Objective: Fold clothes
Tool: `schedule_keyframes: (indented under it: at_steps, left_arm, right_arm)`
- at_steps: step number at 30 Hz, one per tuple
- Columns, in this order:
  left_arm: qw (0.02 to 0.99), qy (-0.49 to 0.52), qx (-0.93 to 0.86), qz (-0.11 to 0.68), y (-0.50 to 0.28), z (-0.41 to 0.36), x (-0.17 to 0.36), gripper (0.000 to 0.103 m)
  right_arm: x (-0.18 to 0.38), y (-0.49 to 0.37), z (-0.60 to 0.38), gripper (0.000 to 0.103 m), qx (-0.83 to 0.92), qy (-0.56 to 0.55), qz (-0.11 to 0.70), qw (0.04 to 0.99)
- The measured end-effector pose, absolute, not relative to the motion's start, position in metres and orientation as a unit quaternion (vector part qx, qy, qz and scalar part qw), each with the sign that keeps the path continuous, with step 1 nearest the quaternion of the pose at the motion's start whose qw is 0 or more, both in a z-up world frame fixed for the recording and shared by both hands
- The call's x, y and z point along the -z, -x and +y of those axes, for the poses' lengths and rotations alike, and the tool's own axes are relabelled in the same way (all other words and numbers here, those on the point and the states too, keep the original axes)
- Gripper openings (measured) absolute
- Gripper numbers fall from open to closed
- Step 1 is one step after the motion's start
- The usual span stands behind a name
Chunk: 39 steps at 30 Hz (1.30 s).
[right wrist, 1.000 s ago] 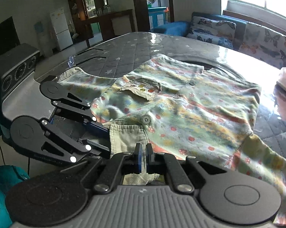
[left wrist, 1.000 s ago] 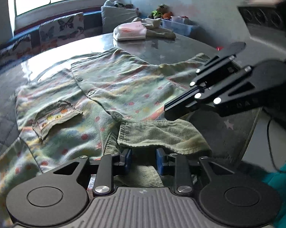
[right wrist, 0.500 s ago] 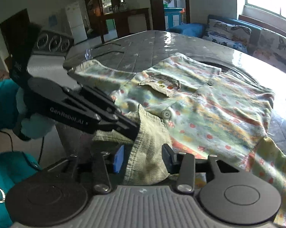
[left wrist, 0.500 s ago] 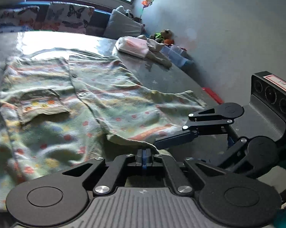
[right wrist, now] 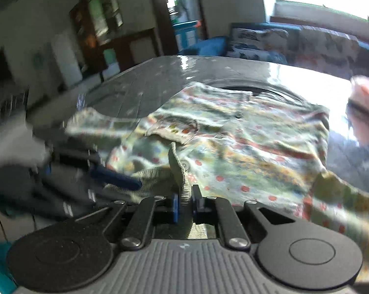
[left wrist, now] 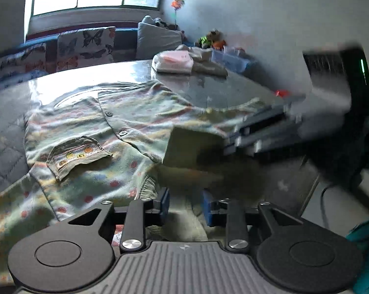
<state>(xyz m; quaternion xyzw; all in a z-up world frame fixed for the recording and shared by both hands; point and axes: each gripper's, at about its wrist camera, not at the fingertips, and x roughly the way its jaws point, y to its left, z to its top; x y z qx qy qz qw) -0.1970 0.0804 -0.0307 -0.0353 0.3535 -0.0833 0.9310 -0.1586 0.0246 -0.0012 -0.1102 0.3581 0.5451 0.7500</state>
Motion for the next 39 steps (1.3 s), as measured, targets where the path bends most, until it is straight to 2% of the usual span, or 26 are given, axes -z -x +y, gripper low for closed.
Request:
schedule_keyframes:
  at_steps: [8, 10, 12, 15, 20, 24, 31, 33, 39]
  left_arm:
    - [0.921, -0.028, 0.078, 0.382, 0.187, 0.066, 0.044, 0.030]
    - [0.922, -0.012, 0.078, 0.380, 0.186, 0.070, 0.046, 0.017]
    - [0.923, 0.019, 0.081, 0.376, 0.185, 0.078, 0.048, 0.011]
    - [0.920, 0.080, 0.083, 0.374, 0.185, 0.091, 0.047, 0.009]
    - [0.910, 0.196, 0.113, 0.348, 0.186, 0.107, 0.042, 0.009]
    - [0.903, 0.226, 0.123, 0.344, 0.185, 0.110, 0.044, 0.009]
    - [0.904, 0.180, 0.129, 0.366, 0.177, 0.096, 0.054, 0.011]
    - [0.905, 0.166, 0.134, 0.368, 0.181, 0.094, 0.052, 0.016]
    - [0.912, 0.127, 0.147, 0.362, 0.210, 0.098, 0.036, 0.026]
  right_arm:
    - [0.004, 0.153, 0.021, 0.009, -0.545, 0.084, 0.368, 0.748]
    - [0.006, 0.154, 0.022, 0.010, -0.544, 0.083, 0.370, 0.749]
    - [0.008, 0.153, 0.022, 0.011, -0.542, 0.078, 0.372, 0.750]
    - [0.009, 0.153, 0.020, 0.011, -0.539, 0.074, 0.374, 0.751]
    - [0.007, 0.152, 0.018, 0.011, -0.534, 0.066, 0.372, 0.756]
    - [0.007, 0.150, 0.017, 0.011, -0.532, 0.062, 0.373, 0.758]
    - [0.008, 0.152, 0.022, 0.012, -0.548, 0.064, 0.379, 0.743]
    - [0.009, 0.158, 0.026, 0.013, -0.563, 0.076, 0.380, 0.730]
    - [0.012, 0.171, 0.035, 0.027, -0.593, 0.112, 0.391, 0.695]
